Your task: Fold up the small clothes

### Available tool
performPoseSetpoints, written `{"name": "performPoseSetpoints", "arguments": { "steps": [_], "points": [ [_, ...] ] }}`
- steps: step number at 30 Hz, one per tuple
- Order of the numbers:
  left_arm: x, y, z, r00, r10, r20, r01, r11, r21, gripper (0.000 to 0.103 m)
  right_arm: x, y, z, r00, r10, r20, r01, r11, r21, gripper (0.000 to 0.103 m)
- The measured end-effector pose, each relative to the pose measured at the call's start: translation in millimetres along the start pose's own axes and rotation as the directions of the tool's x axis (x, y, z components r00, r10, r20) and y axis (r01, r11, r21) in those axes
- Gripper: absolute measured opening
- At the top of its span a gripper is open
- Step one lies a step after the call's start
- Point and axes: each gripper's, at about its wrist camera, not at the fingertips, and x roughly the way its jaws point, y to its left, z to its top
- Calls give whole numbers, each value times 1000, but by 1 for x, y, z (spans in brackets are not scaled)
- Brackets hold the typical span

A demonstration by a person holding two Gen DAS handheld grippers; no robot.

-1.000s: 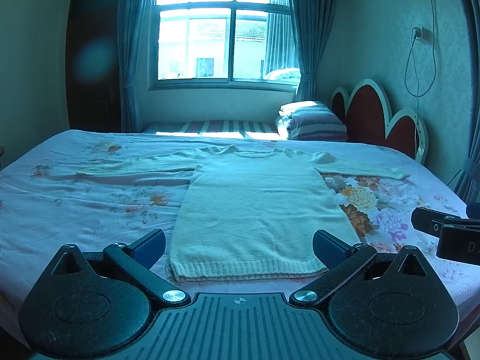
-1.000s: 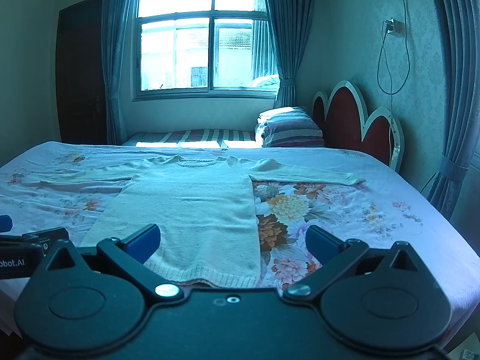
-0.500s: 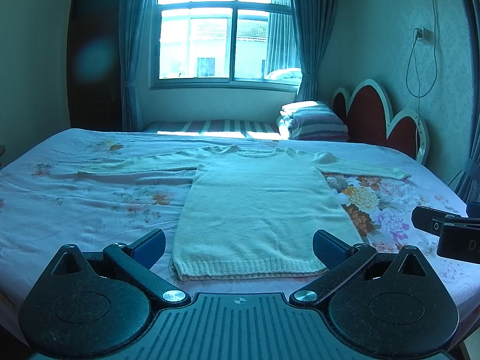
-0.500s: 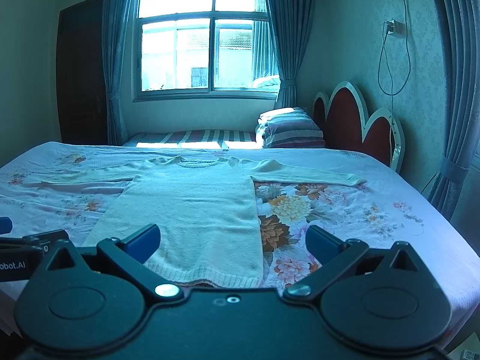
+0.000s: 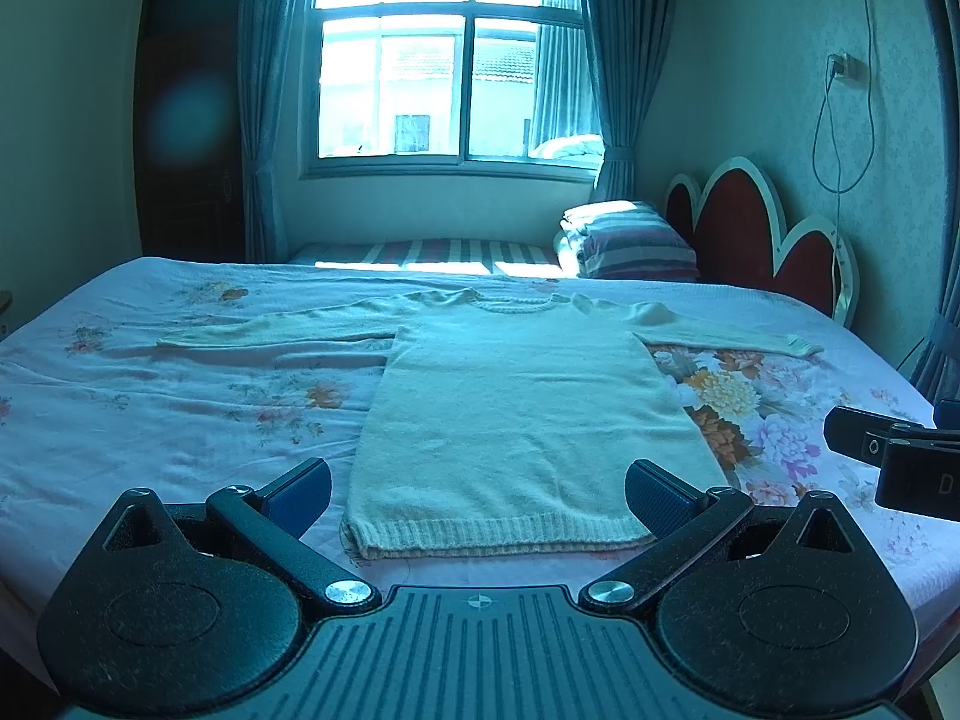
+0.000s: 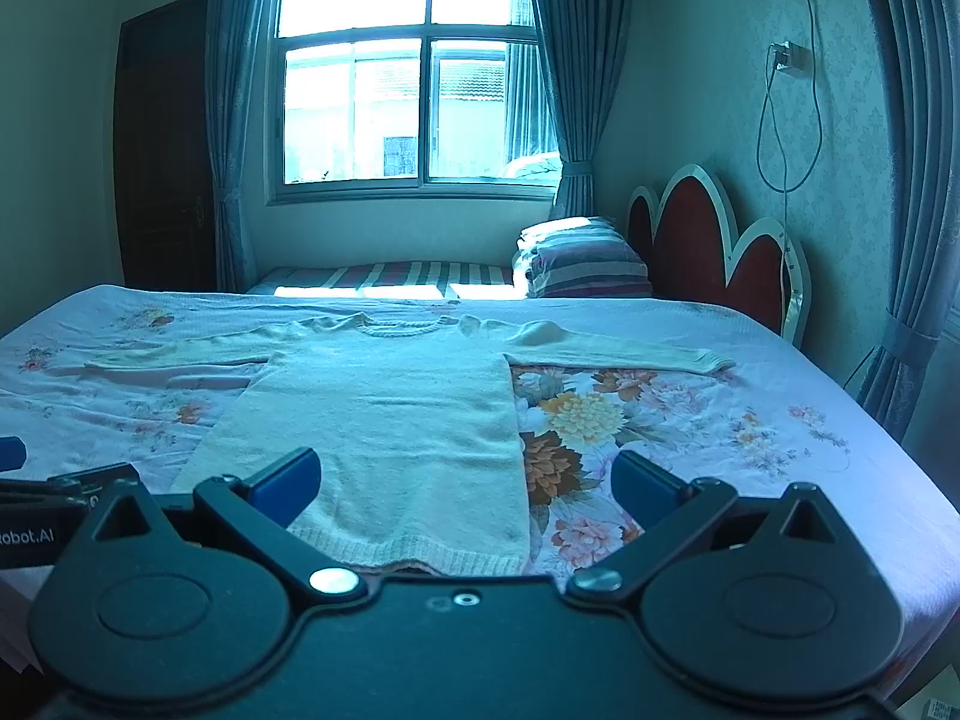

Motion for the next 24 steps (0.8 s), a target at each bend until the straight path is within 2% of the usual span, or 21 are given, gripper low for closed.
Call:
{"name": "performPoseSetpoints", "arguments": {
  "steps": [24],
  "points": [
    [1, -2, 1, 1000, 4, -1, -4, 1000, 8, 103, 1, 0, -2, 1000, 9, 2, -9, 1000, -1, 103]
  ]
}}
